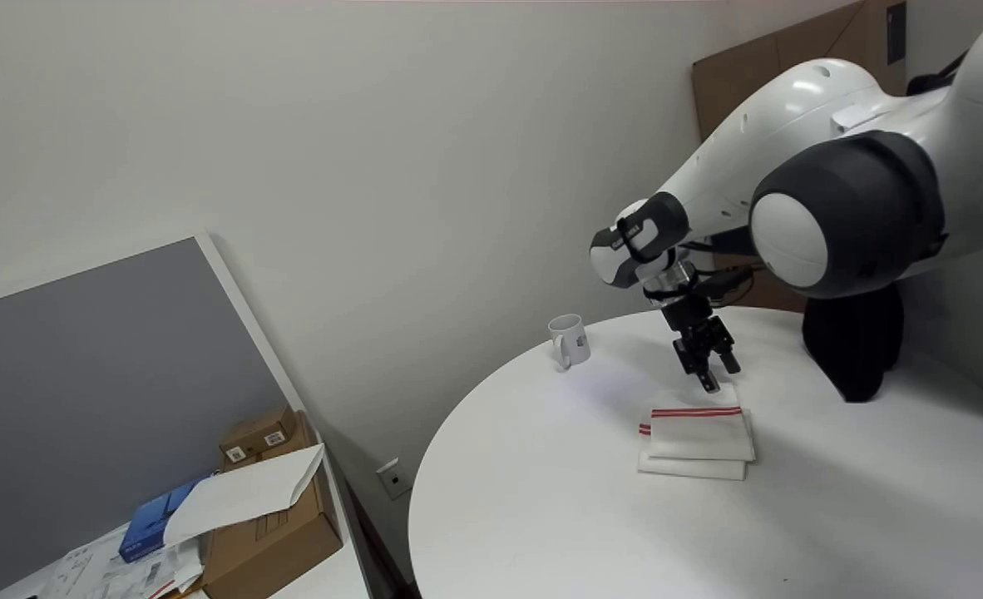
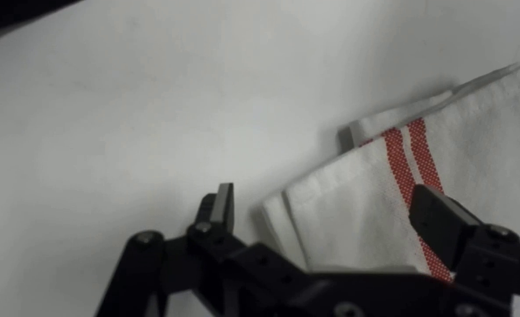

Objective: Unfold the white and red towel

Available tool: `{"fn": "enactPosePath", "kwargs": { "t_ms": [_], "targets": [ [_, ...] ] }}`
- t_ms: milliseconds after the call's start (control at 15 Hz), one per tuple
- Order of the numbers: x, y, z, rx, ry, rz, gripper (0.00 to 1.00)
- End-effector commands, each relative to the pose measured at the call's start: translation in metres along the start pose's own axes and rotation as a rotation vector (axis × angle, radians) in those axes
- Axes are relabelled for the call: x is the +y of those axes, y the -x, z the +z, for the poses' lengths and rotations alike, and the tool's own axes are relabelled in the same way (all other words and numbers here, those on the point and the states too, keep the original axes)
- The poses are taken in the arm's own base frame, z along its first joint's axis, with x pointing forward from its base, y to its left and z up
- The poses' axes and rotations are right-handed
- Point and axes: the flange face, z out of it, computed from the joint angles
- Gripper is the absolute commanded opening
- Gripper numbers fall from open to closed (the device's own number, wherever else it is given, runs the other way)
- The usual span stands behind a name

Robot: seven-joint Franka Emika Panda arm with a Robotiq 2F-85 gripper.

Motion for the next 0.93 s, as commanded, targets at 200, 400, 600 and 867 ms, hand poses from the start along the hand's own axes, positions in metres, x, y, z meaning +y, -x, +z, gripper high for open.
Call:
{"fn": "enactPosePath", "kwargs": {
  "t_ms": [200,400,600,867],
  "targets": [
    [0.01,0.003,0.001,-0.008,0.02,0.037,1.0],
    [0.007,-0.001,0.006,-0.016,0.018,0.026,0.83],
    [0.001,-0.007,0.015,-0.026,0.008,0.011,0.58],
    [-0.007,-0.012,0.017,-0.037,0.007,0.001,0.26]
  ]
}}
